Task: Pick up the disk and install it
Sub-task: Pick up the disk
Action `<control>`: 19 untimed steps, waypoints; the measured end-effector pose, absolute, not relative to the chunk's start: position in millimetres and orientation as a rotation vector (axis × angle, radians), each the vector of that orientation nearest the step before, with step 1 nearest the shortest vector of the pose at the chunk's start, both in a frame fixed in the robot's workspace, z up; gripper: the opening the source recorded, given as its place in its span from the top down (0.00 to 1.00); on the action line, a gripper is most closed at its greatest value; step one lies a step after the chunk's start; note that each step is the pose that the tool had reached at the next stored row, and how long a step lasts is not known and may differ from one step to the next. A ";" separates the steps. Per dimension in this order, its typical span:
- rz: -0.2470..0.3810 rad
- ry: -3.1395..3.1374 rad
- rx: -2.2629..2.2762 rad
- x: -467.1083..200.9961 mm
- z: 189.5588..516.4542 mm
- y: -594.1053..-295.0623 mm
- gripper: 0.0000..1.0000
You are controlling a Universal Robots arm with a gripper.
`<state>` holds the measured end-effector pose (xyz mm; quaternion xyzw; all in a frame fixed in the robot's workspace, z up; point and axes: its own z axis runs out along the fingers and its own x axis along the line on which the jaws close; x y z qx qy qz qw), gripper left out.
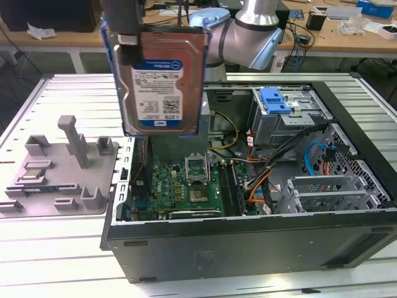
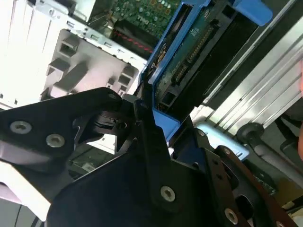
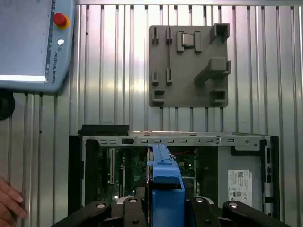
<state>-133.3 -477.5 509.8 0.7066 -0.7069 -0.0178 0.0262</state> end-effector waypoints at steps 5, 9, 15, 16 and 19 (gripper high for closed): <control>-0.059 -2.183 2.182 -99.3 511.5 -492.7 0.63; -0.064 -2.180 2.180 -54.3 512.9 -510.4 0.63; -0.070 -2.177 2.177 6.4 514.0 -530.9 0.63; -0.070 -2.177 2.177 6.4 514.0 -530.9 0.63; -0.070 -2.176 2.177 6.4 514.0 -530.9 0.63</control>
